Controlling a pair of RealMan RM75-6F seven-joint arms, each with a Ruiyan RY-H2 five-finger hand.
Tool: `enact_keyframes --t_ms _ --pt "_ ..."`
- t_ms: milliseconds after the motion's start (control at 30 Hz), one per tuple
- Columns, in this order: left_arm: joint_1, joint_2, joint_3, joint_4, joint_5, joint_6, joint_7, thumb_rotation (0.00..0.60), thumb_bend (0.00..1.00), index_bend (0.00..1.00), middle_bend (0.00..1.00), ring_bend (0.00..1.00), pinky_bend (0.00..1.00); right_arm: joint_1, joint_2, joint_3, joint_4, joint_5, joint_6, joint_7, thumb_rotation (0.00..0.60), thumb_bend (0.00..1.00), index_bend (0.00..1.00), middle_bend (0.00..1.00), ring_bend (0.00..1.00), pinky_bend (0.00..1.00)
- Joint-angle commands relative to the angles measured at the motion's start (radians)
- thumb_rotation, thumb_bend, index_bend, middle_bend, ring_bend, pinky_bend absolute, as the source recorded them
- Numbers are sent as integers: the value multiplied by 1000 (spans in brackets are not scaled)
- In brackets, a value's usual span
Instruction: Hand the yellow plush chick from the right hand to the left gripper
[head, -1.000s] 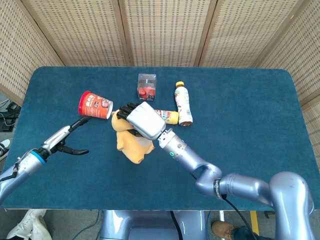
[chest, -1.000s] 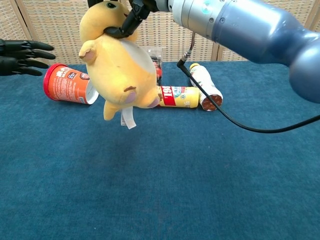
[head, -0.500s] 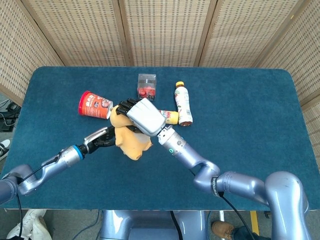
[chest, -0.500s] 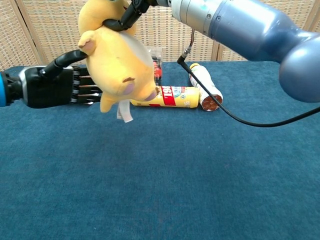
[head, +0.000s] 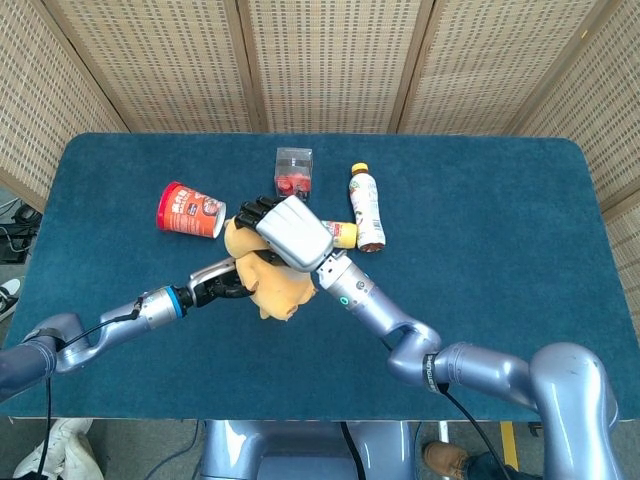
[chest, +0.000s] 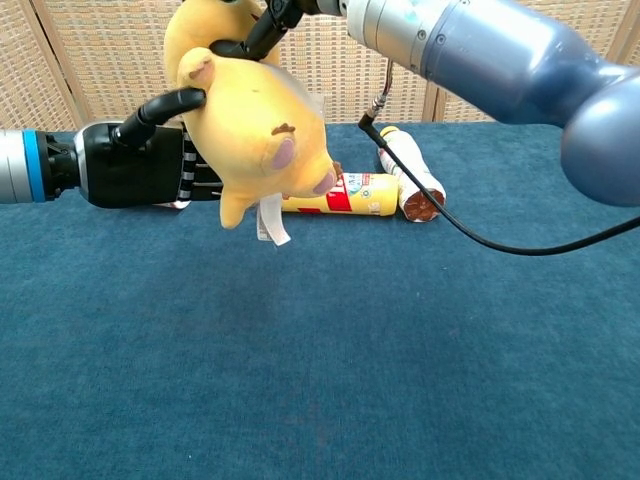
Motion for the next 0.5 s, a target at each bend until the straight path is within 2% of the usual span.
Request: enact_keyframes --t_ms 33,133,200,367,433,500 --pt "-7 -8 6 -2 -11 1 2 568 0 0 0 27 146 -2 -2 -1 1 1 2 2 600 671 618 620 658 730" --pt "-15 -20 4 -8 -41 -10 -6 600 0 0 83 183 325 -4 -4 -4 2 1 6 7 600 671 618 620 658 730" --pt "-19 -24 2 -16 -53 -11 -18 600 0 14 156 241 376 -6 -4 -6 3 1 7 10 600 672 618 619 658 730" --pt "-32 -31 -3 -23 -74 -4 -54 600 25 217 334 366 470 -10 -6 -9 3 -2 15 23 600 672 618 619 658 730" --pt "-34 -33 -11 -30 -95 -11 -69 600 133 352 455 450 539 -11 -5 -12 2 -5 17 26 600 672 618 619 658 730" --pt "-37 -34 -17 -35 -113 -23 -64 600 251 455 536 505 588 -13 -3 -14 2 -8 19 29 600 672 618 619 658 730"
